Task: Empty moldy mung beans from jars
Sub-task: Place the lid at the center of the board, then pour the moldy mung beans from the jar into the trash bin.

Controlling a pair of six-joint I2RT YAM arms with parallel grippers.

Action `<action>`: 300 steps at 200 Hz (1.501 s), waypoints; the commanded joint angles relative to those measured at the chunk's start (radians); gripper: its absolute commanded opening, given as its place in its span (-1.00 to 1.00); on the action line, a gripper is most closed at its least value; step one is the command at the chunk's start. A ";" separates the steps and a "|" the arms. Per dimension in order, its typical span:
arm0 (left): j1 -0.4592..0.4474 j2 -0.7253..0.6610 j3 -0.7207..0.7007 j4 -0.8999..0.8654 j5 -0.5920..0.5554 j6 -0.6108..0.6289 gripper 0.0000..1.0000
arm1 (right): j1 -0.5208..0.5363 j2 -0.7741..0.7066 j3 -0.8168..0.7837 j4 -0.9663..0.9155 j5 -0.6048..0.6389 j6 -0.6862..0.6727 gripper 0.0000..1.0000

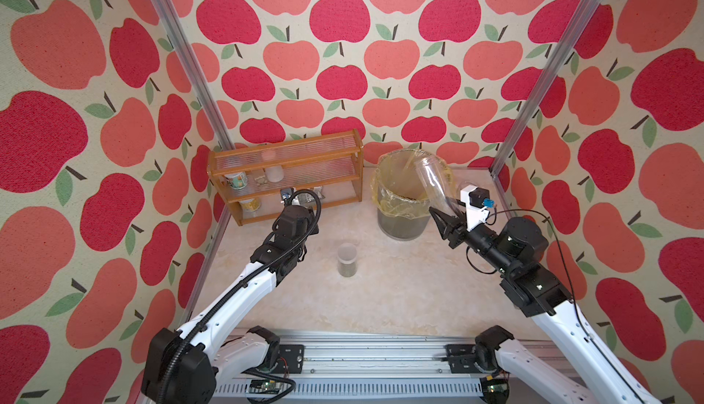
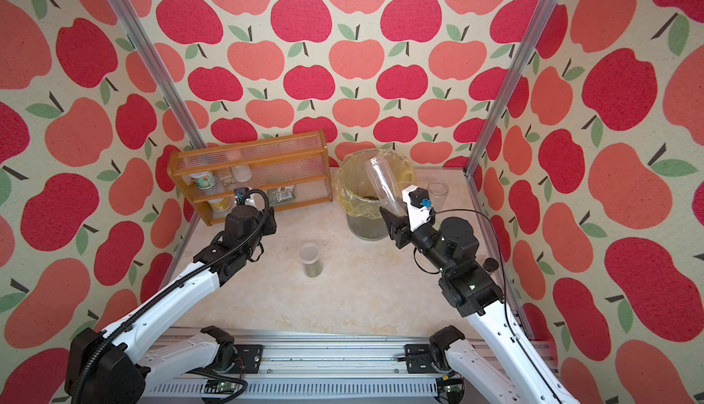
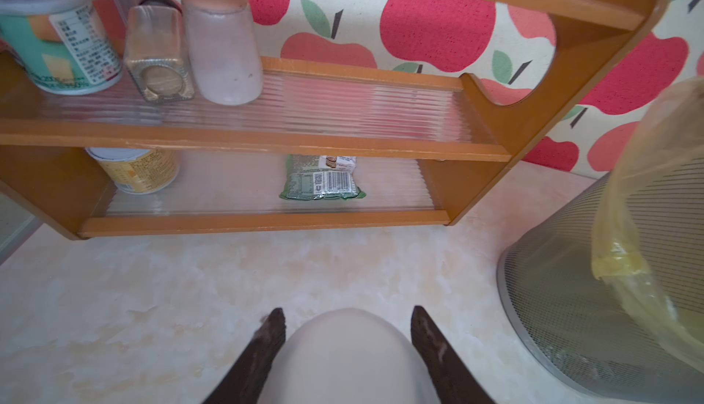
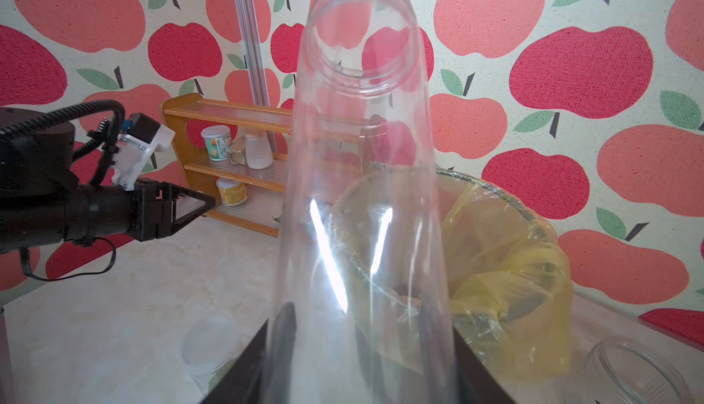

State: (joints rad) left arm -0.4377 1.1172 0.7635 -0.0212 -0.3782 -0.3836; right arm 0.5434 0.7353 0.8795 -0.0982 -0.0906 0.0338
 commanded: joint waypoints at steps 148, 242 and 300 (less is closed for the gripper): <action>0.189 0.352 0.097 0.060 0.077 -0.031 0.74 | -0.036 0.002 -0.055 -0.035 -0.054 0.077 -0.20; -0.046 0.035 0.282 -0.100 0.265 -0.042 1.00 | -0.047 0.040 -0.036 -0.025 -0.095 0.087 -0.19; -0.192 0.041 0.418 0.094 0.628 -0.135 0.99 | -0.047 0.039 -0.062 0.061 -0.181 0.100 -0.19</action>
State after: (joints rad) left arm -0.5503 1.1004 1.1248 0.0147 0.0891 -0.5007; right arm 0.5026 0.7773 0.8299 -0.1238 -0.2031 0.1104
